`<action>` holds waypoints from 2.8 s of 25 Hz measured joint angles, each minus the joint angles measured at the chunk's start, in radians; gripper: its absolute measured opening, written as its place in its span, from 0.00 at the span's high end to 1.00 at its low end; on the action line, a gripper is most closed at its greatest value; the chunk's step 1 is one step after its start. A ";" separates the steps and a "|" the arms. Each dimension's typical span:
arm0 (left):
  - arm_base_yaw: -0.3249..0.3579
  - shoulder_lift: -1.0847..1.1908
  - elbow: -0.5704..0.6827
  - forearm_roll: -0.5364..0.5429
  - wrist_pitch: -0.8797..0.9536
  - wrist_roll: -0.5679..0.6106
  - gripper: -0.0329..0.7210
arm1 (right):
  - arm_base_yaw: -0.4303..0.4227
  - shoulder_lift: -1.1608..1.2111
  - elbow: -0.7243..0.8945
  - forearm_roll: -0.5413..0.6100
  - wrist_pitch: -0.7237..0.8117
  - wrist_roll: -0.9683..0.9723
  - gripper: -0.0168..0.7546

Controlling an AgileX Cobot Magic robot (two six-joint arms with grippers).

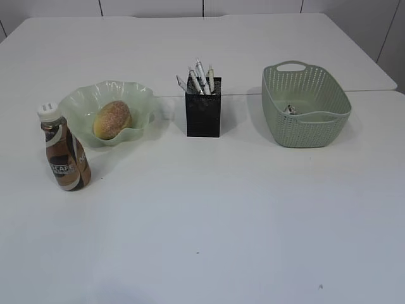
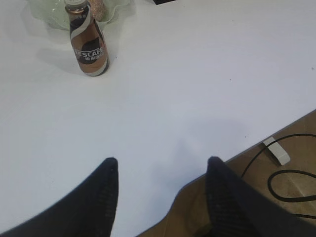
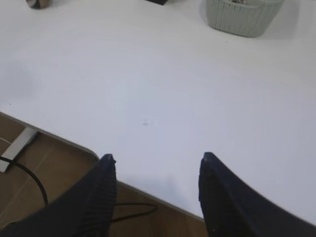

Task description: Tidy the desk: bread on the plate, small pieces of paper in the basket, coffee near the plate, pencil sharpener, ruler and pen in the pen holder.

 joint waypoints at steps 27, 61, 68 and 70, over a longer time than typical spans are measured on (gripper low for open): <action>0.000 -0.186 0.188 0.136 -0.098 0.000 0.53 | 0.000 -0.001 0.048 -0.114 -0.095 0.035 0.43; 0.019 -0.186 0.188 0.139 -0.104 0.000 0.58 | 0.000 -0.001 0.048 -0.060 -0.101 0.045 0.43; 0.113 -0.186 0.188 0.139 -0.104 0.000 0.58 | -0.079 -0.001 0.048 -0.060 -0.102 0.045 0.43; 0.142 -0.186 0.188 0.139 -0.104 0.000 0.58 | -0.137 -0.001 0.048 -0.060 -0.102 0.045 0.43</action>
